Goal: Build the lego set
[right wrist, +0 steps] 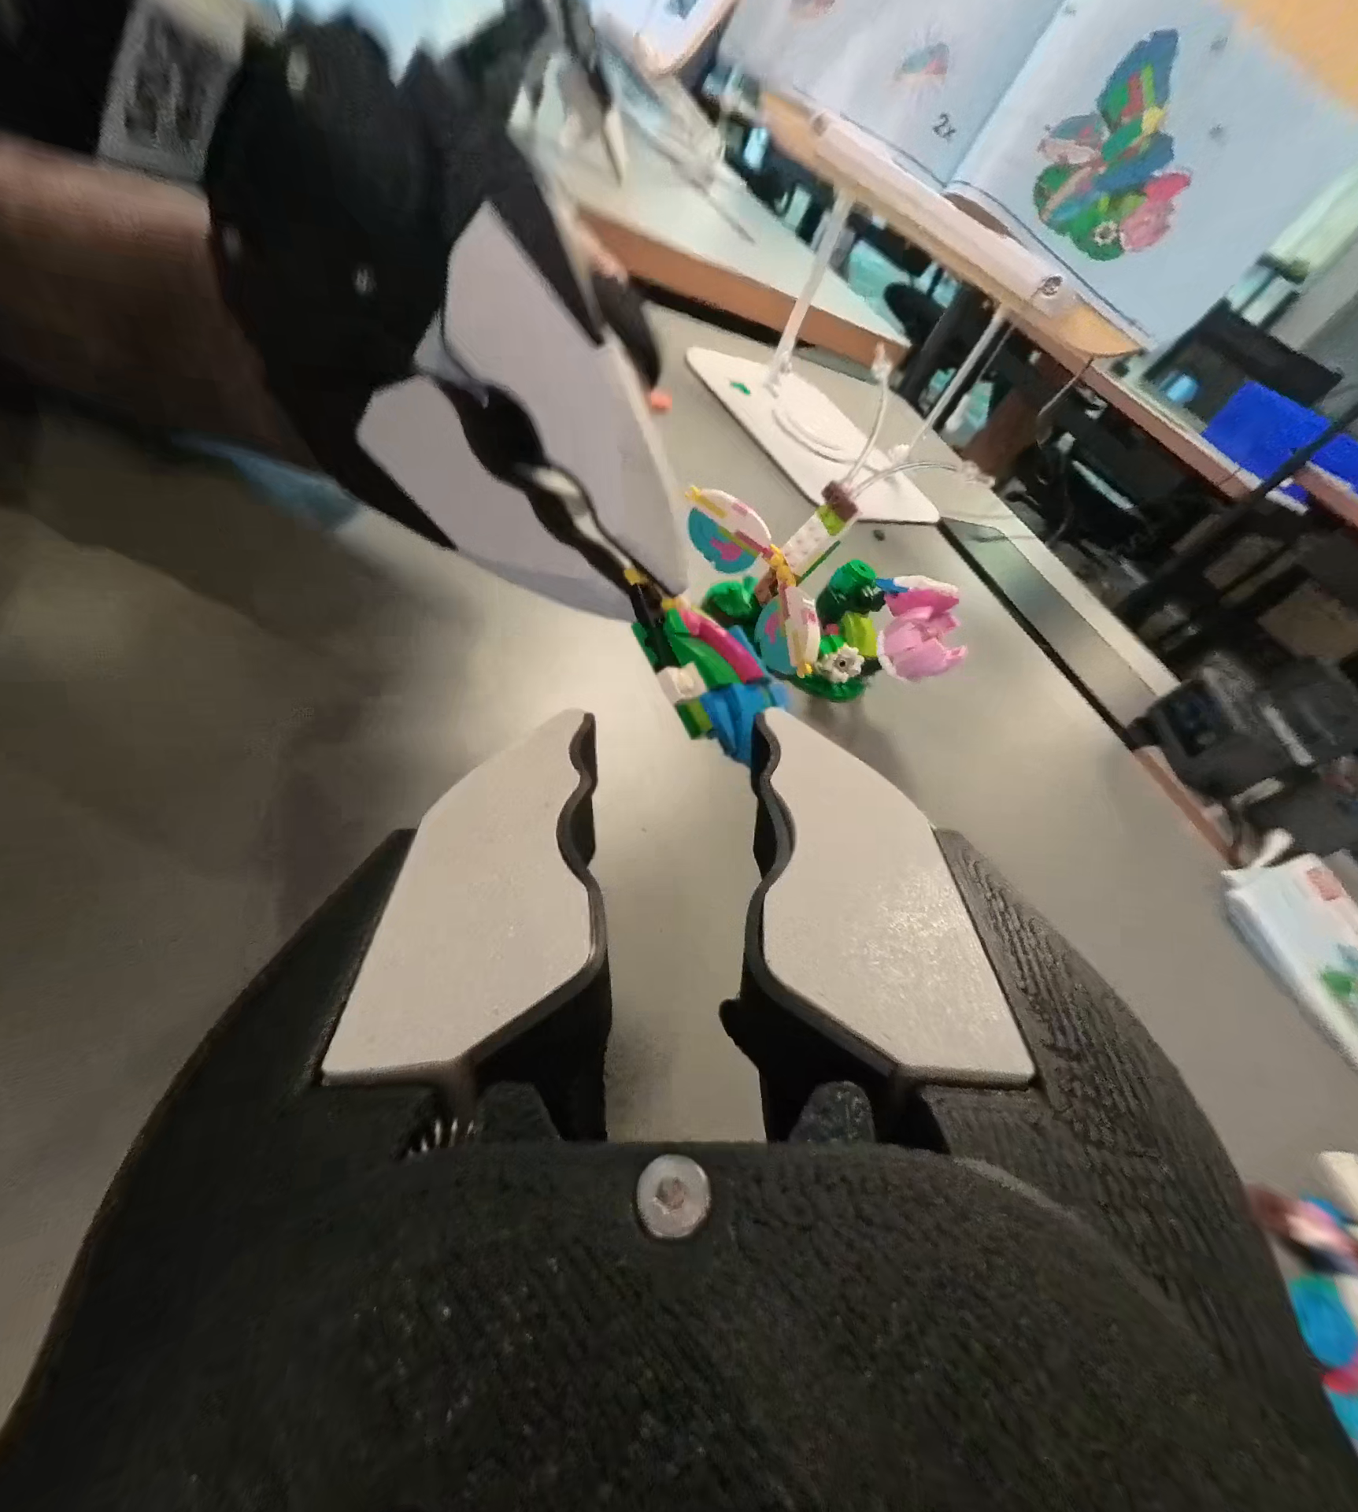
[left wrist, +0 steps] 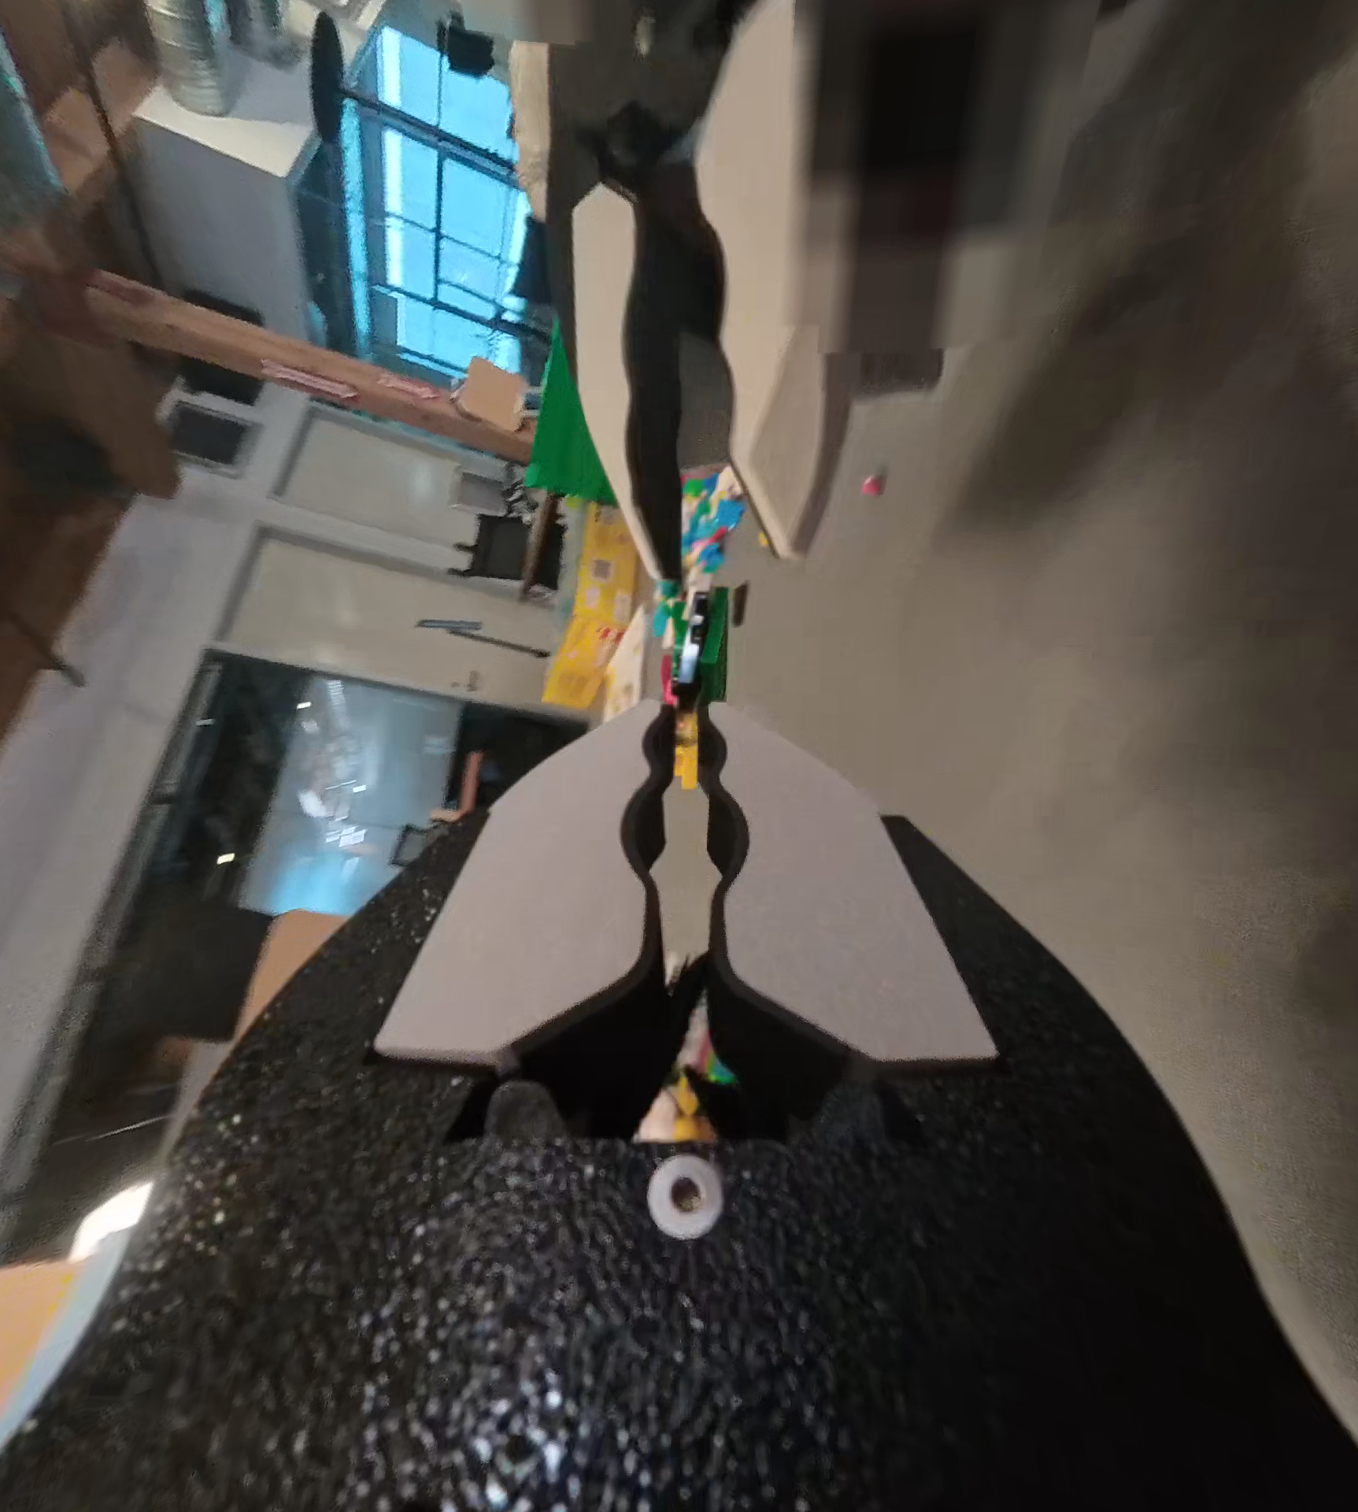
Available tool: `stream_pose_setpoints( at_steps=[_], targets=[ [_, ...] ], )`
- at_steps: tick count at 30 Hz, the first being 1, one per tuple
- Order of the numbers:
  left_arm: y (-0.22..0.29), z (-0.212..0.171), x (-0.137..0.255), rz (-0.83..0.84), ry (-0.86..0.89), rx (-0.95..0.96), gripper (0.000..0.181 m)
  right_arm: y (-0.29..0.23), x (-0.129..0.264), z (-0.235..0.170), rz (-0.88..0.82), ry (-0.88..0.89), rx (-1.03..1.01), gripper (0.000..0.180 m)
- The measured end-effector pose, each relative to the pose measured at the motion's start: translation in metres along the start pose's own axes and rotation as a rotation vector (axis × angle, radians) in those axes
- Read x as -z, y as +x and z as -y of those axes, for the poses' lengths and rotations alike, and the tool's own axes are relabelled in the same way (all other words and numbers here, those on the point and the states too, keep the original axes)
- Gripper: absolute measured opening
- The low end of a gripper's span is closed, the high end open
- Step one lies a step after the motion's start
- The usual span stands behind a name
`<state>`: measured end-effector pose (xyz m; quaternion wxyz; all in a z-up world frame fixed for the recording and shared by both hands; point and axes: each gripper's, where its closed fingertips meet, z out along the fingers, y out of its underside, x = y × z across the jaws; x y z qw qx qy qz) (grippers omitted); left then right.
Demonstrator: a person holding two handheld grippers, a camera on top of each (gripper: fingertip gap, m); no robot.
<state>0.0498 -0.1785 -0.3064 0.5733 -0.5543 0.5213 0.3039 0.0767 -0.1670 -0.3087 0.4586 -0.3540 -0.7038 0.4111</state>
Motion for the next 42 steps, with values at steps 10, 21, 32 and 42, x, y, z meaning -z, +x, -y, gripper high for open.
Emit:
stream_pose_setpoints(
  at_steps=[10,21,32,42],
  targets=[
    [-0.024,0.001,0.006,0.235,-0.026,-0.170,0.004,0.038,-0.003,0.012,0.157,0.276,-1.092,0.040],
    [-0.014,0.001,0.000,0.214,-0.048,-0.269,0.005,0.016,-0.028,0.016,0.423,0.315,-1.422,0.030],
    [-0.018,-0.016,-0.014,0.188,-0.034,0.261,0.027,0.046,-0.015,0.005,0.100,0.370,-1.116,0.014],
    [-0.045,-0.045,-0.003,0.280,0.021,0.760,0.028,0.057,-0.016,-0.005,-0.283,0.249,-0.627,0.013]
  ],
)
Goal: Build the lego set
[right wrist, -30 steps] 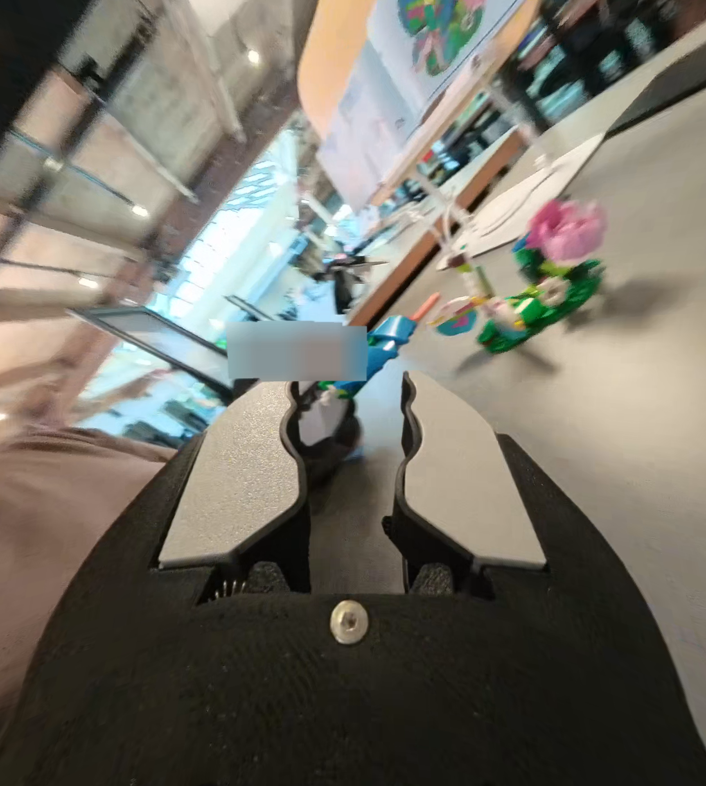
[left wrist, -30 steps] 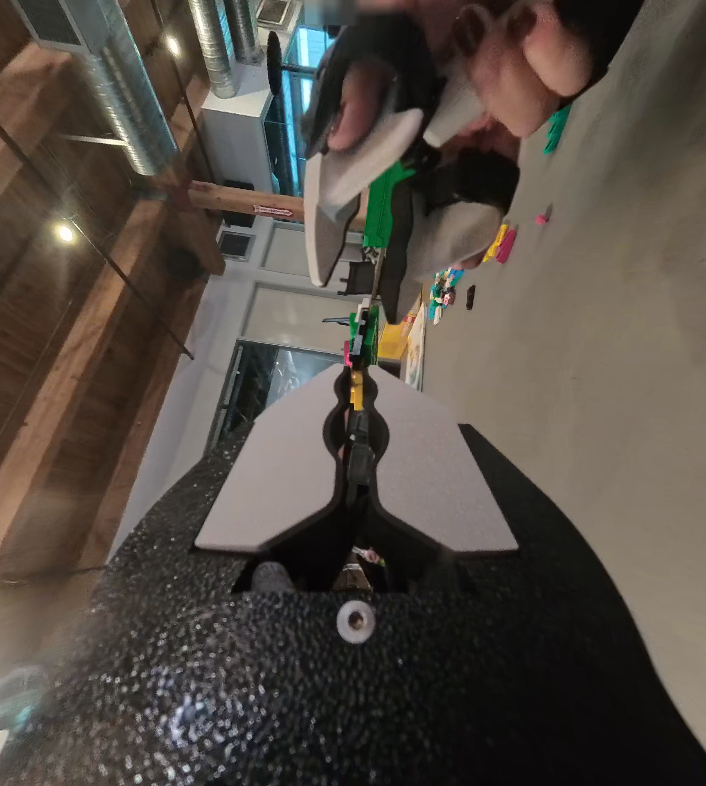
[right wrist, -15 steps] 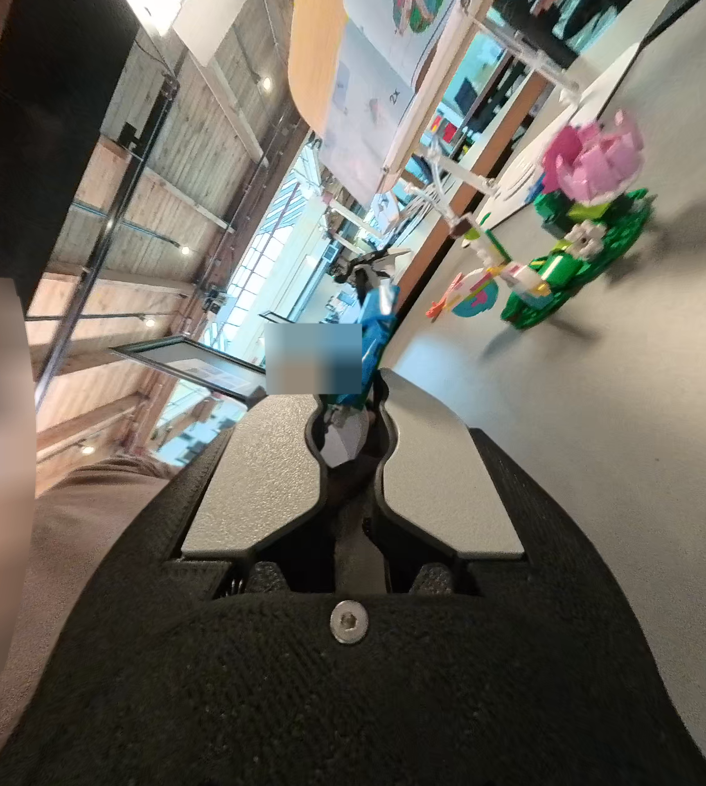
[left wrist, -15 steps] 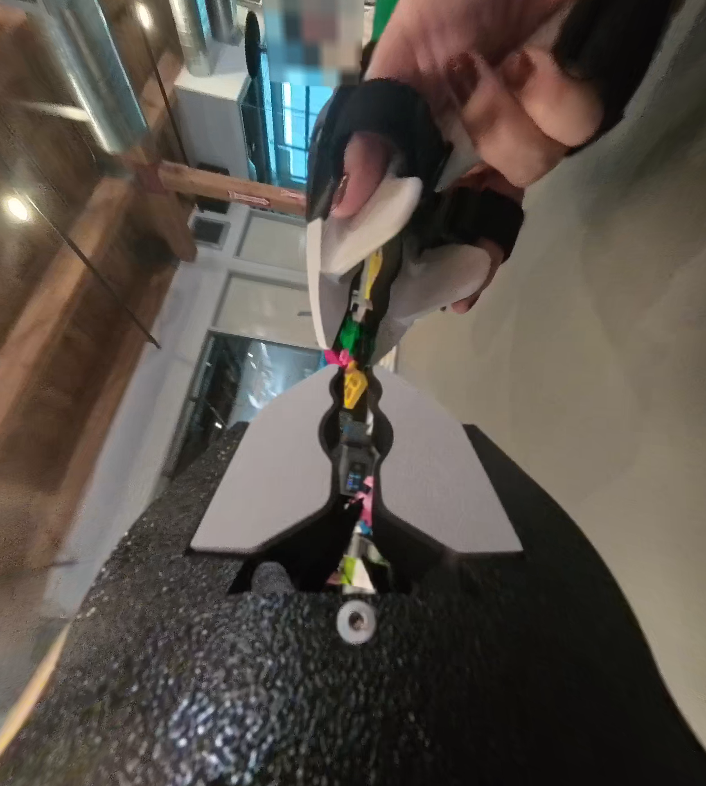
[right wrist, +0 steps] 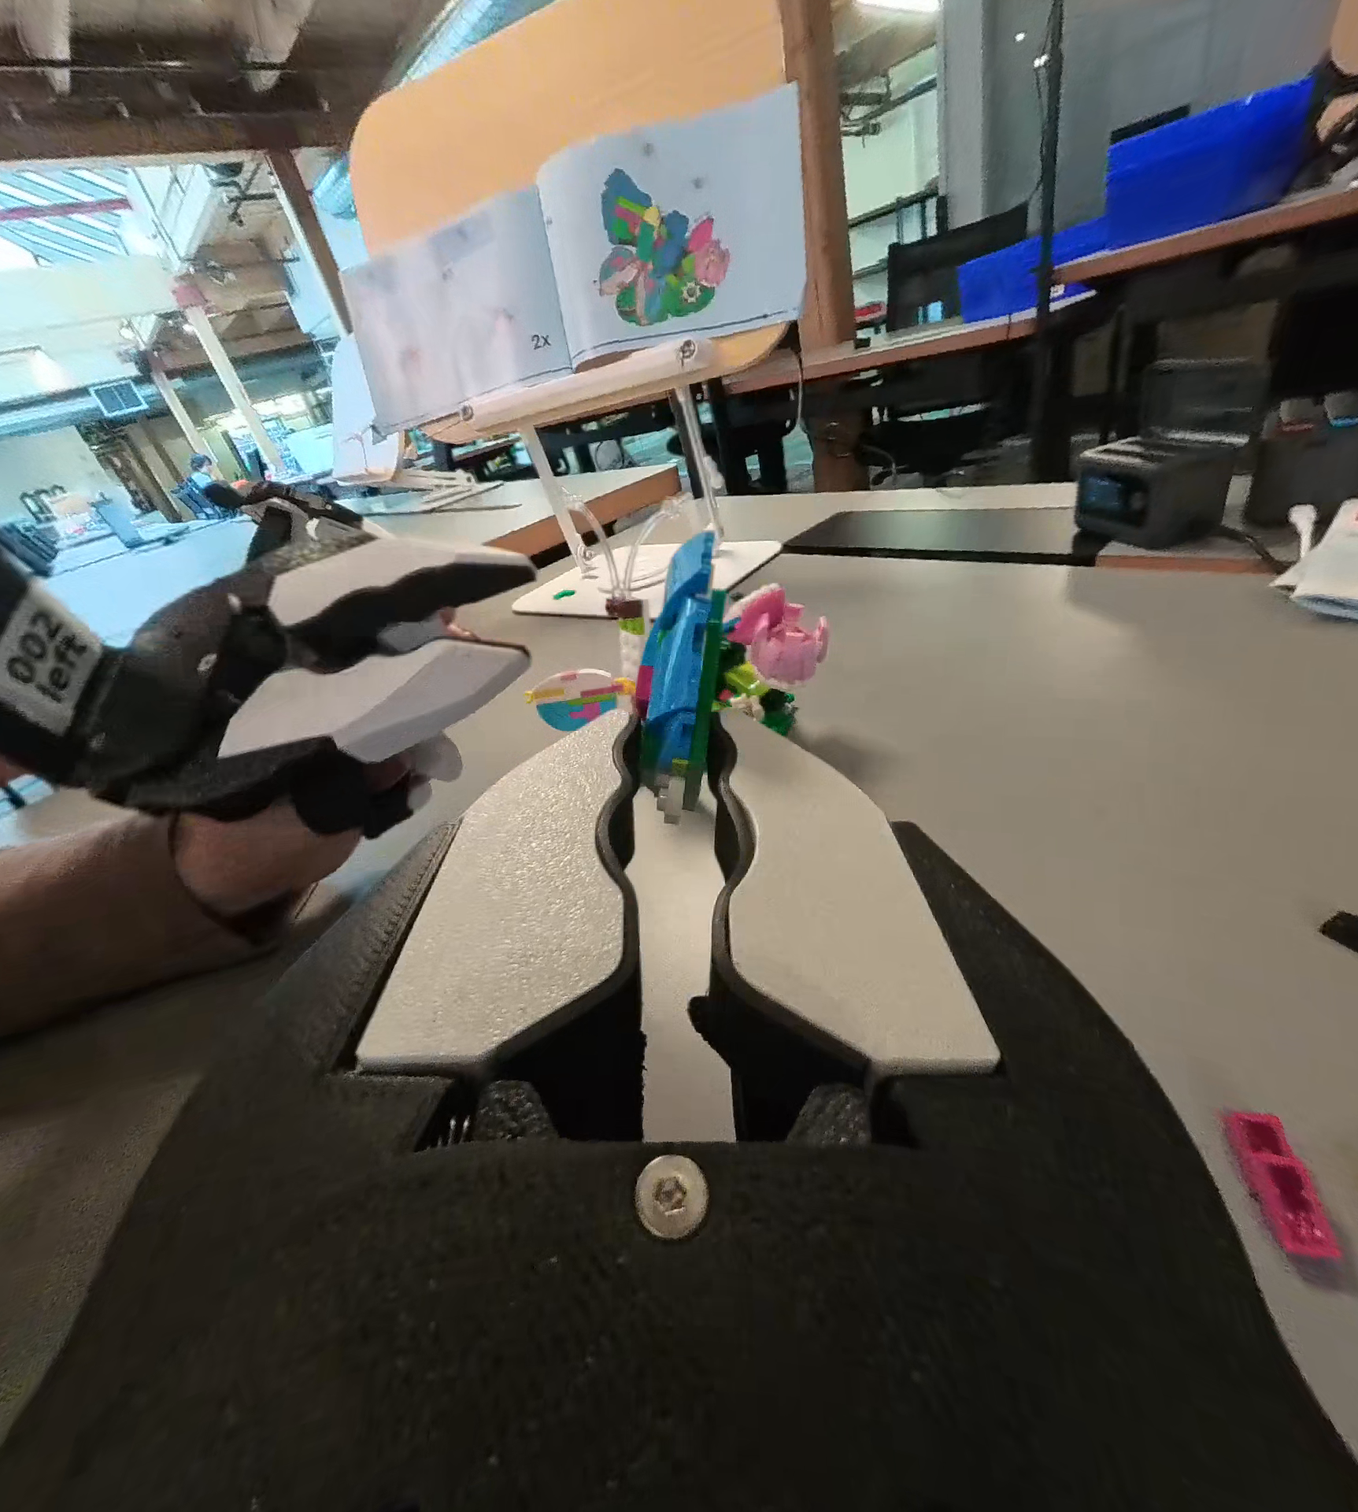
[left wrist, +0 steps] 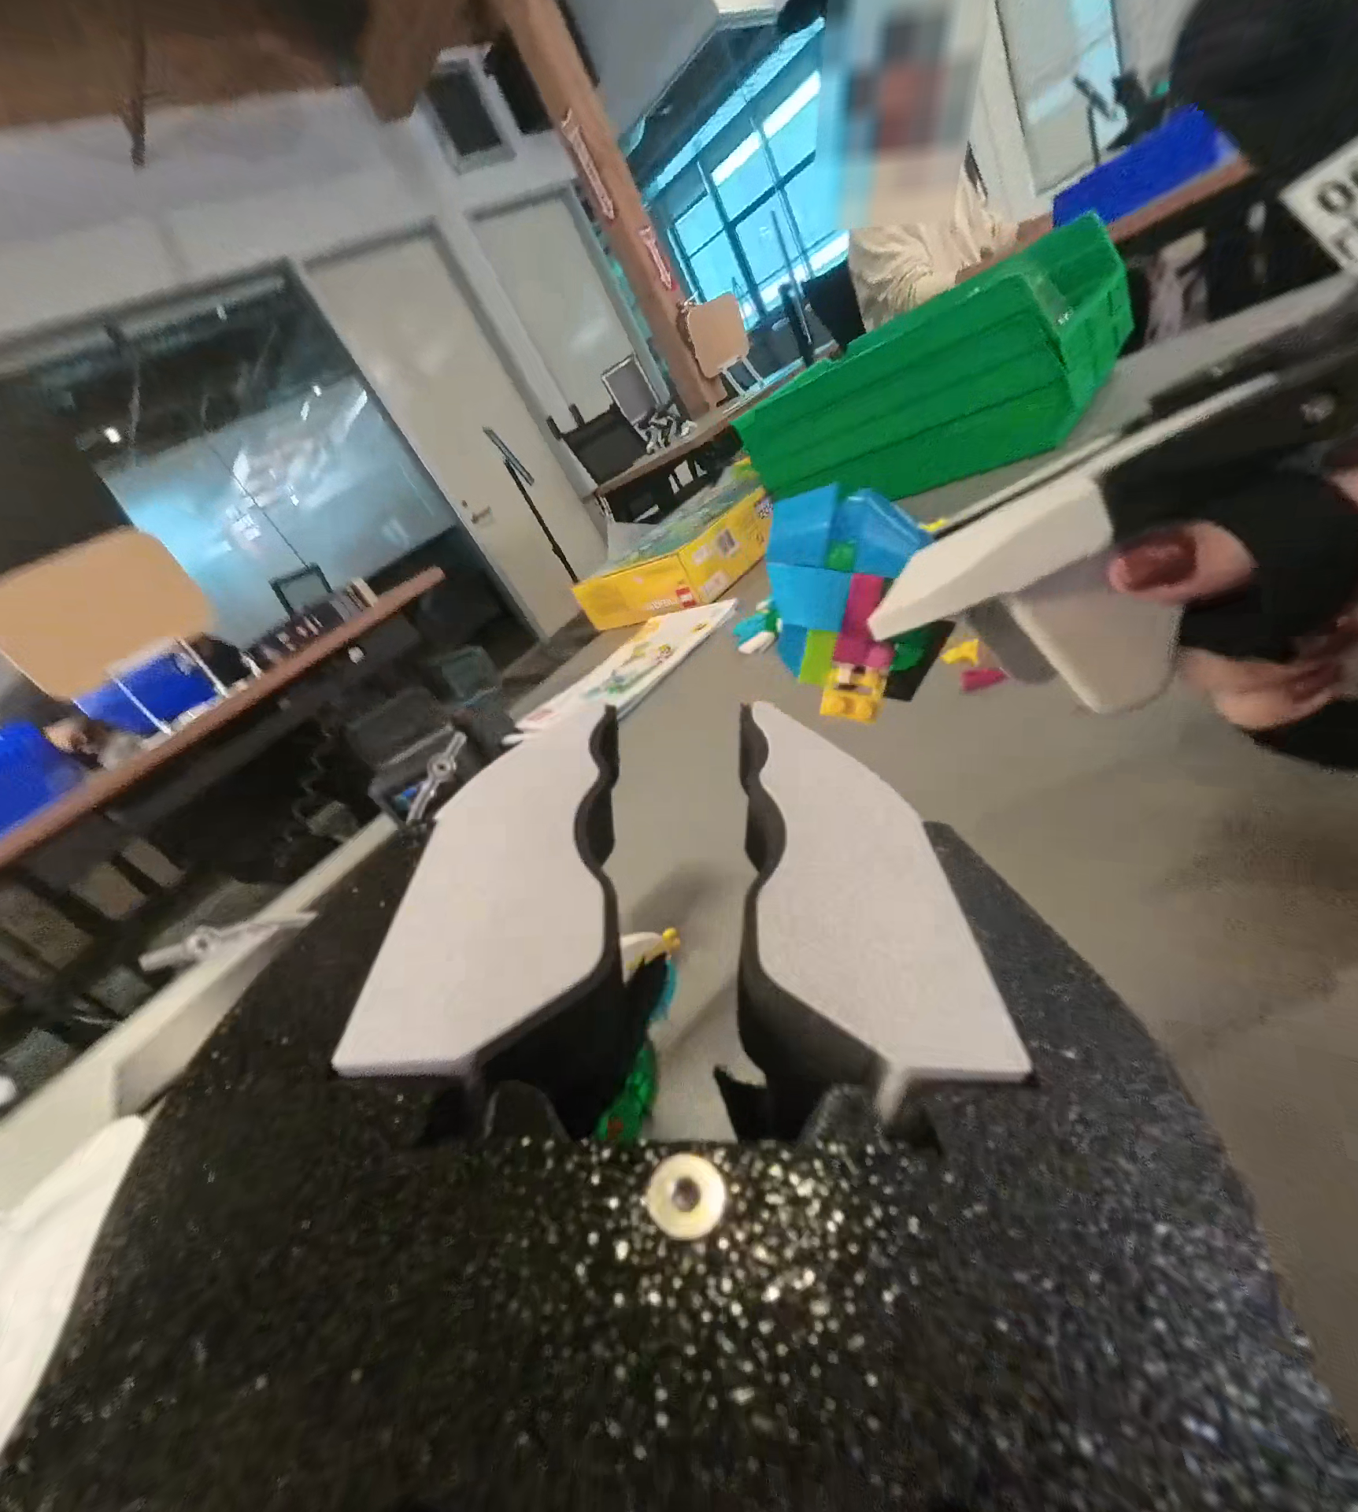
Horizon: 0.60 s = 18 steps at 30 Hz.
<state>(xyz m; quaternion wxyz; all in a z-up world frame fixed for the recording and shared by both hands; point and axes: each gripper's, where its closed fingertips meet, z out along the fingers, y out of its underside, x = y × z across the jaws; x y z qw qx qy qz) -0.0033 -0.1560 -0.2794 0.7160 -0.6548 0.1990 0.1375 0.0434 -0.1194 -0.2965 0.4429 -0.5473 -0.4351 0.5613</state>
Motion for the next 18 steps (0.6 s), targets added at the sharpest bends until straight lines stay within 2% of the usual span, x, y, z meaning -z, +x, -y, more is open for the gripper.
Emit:
stream_pose_setpoints(
  at_steps=[6,14,18],
  targets=[
    [-0.008,-0.003,0.001,-0.028,-0.001,0.157,0.029,-0.002,-0.001,0.001,-0.066,0.013,0.198,0.013],
    [-0.003,-0.001,0.001,-0.027,0.027,0.139,0.024,-0.022,0.001,-0.001,-0.108,0.015,0.559,0.012],
    [-0.007,-0.009,0.000,0.009,-0.019,0.125,0.022,-0.028,-0.002,-0.007,-0.108,-0.010,0.655,0.013]
  ],
)
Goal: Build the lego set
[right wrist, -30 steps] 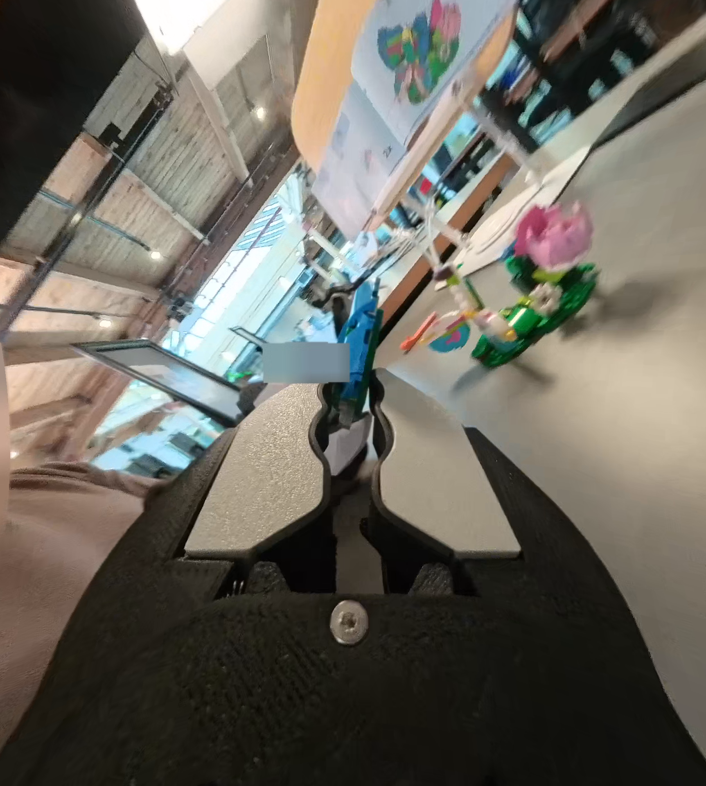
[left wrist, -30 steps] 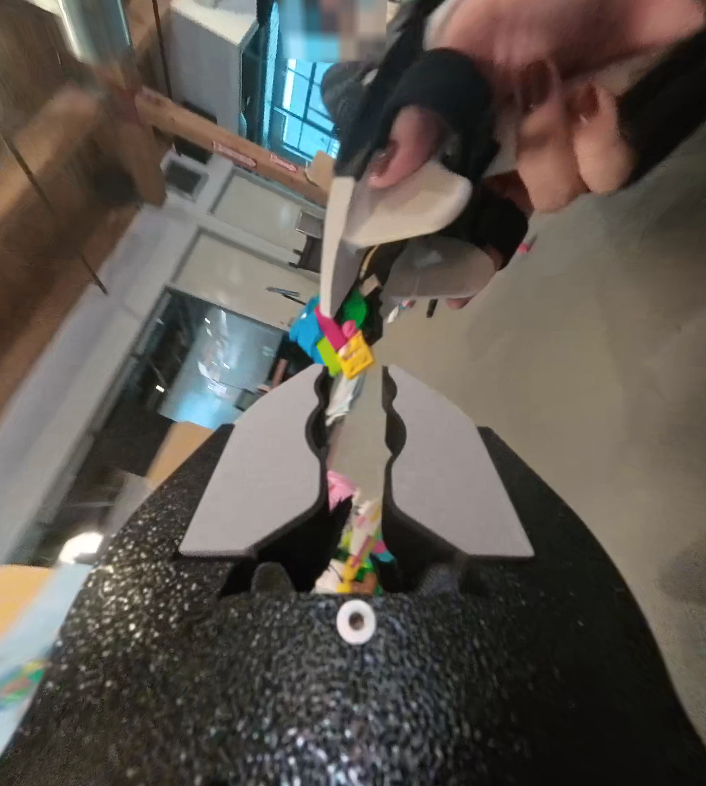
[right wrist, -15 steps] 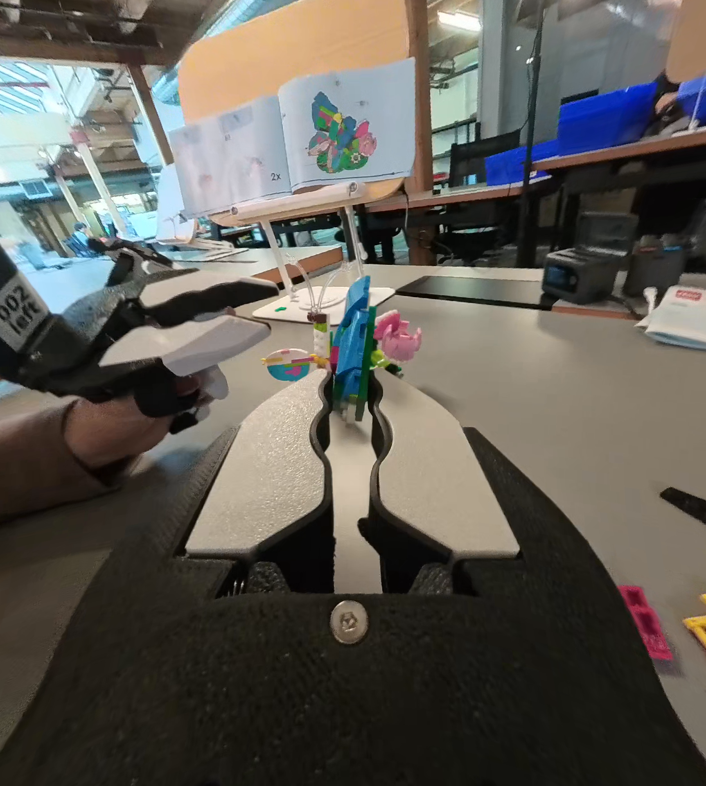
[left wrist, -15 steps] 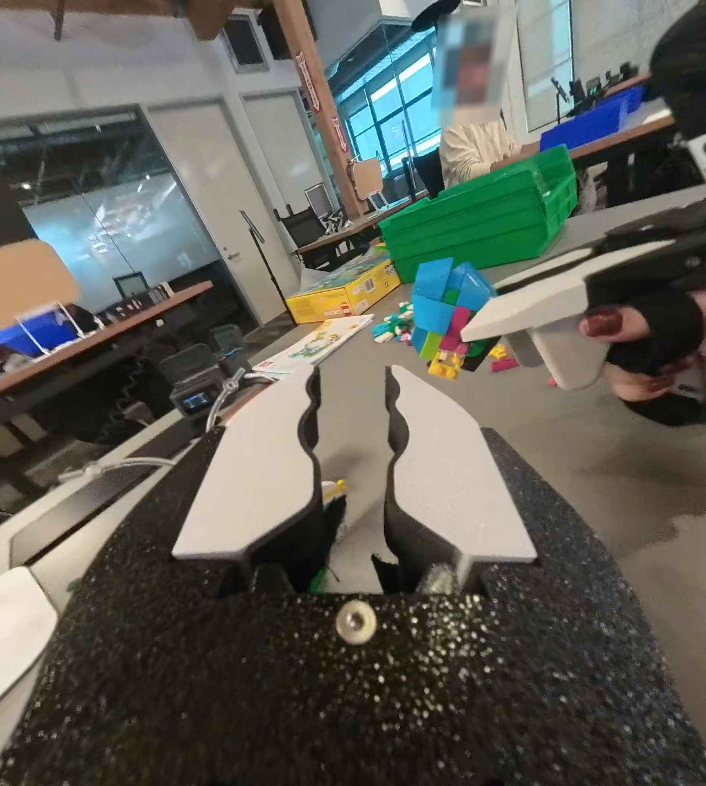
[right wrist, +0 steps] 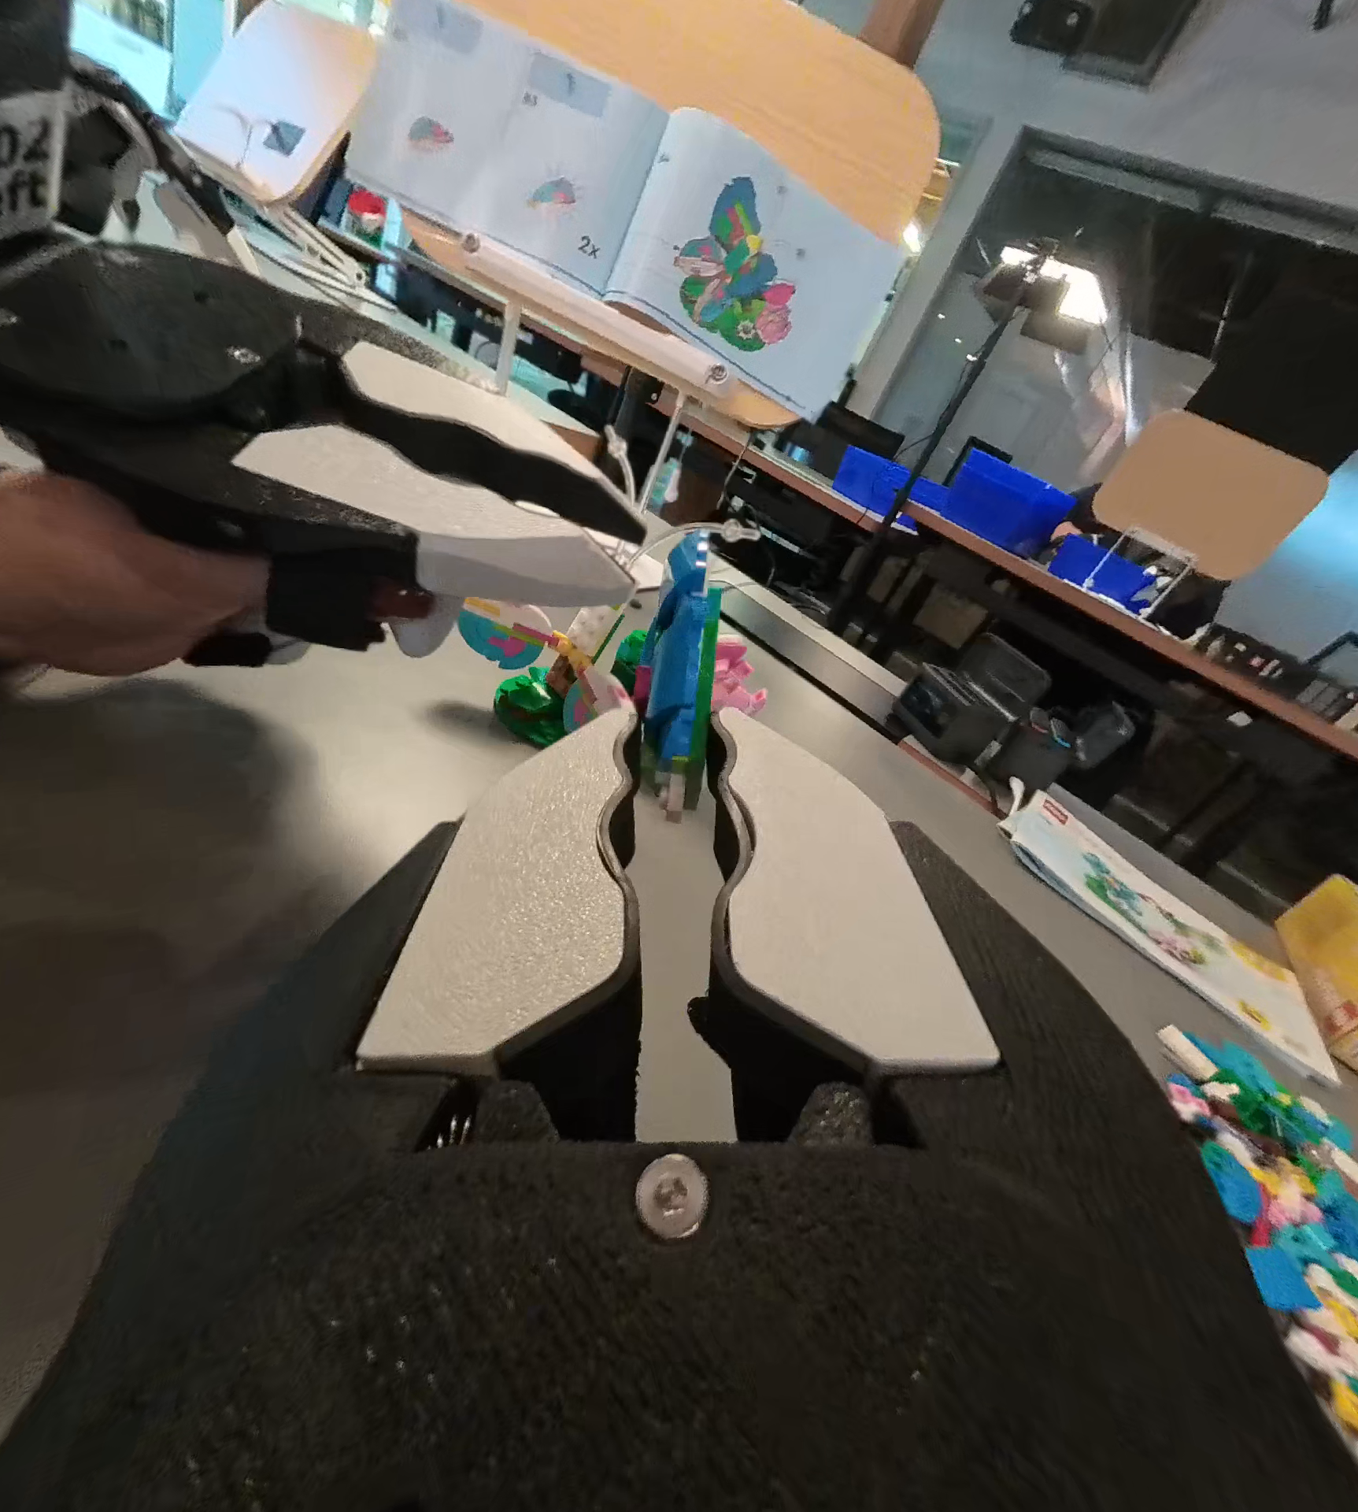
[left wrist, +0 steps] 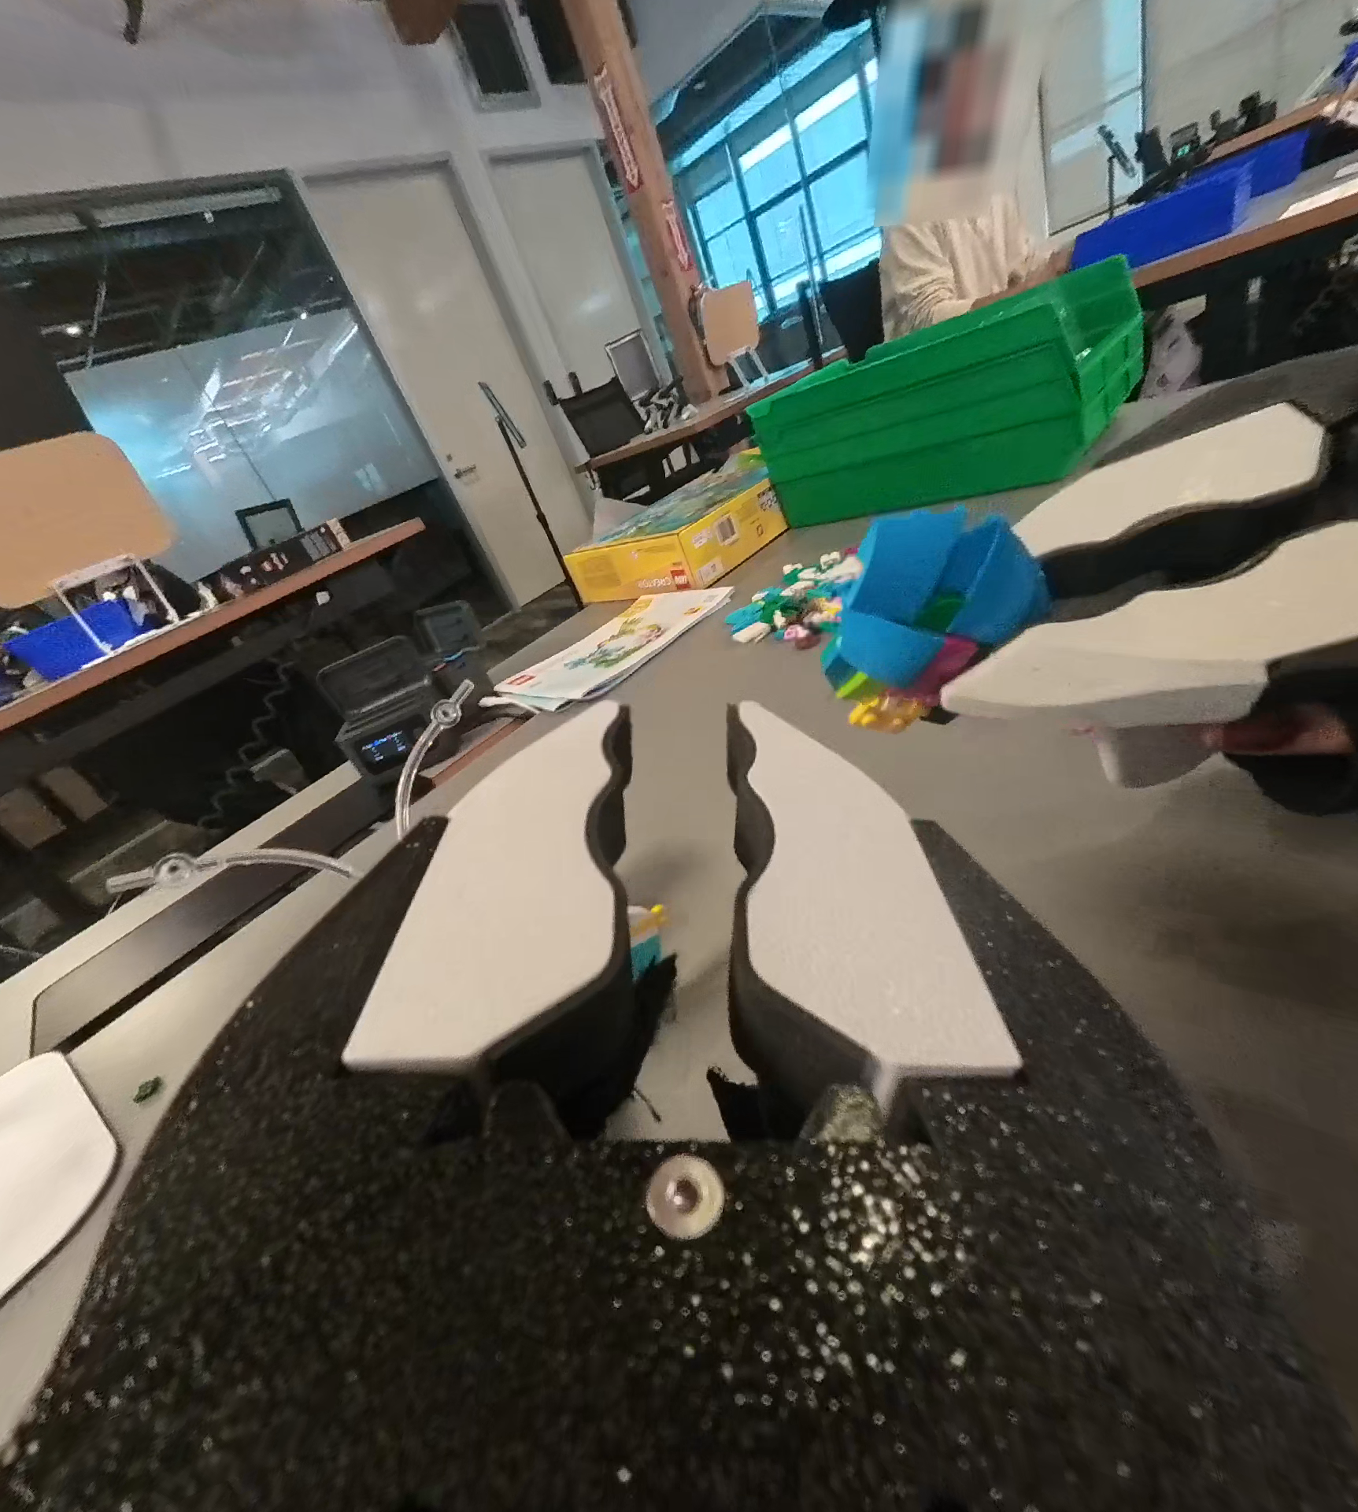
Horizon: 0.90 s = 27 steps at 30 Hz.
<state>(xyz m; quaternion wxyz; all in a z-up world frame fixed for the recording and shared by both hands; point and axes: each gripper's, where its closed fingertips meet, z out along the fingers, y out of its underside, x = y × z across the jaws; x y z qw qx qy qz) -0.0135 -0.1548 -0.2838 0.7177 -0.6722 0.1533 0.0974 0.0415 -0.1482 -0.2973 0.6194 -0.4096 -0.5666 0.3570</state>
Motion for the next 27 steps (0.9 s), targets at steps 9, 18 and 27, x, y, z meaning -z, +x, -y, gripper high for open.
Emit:
stream_pose_setpoints(
  at_steps=[9,18,27],
  targets=[
    [-0.0042,0.0010,0.0010,-0.003,0.020,0.064,0.020,-0.0024,-0.0003,-0.0016,0.022,0.004,-0.008,0.012],
    [0.0009,-0.0012,-0.0005,-0.022,0.011,0.058,0.020,-0.0033,0.0003,0.0000,0.024,0.012,-0.002,0.012],
    [-0.0037,-0.0030,-0.0002,-0.022,0.009,0.104,0.020,-0.0018,-0.0002,-0.0010,0.026,0.013,-0.024,0.013]
  ],
)
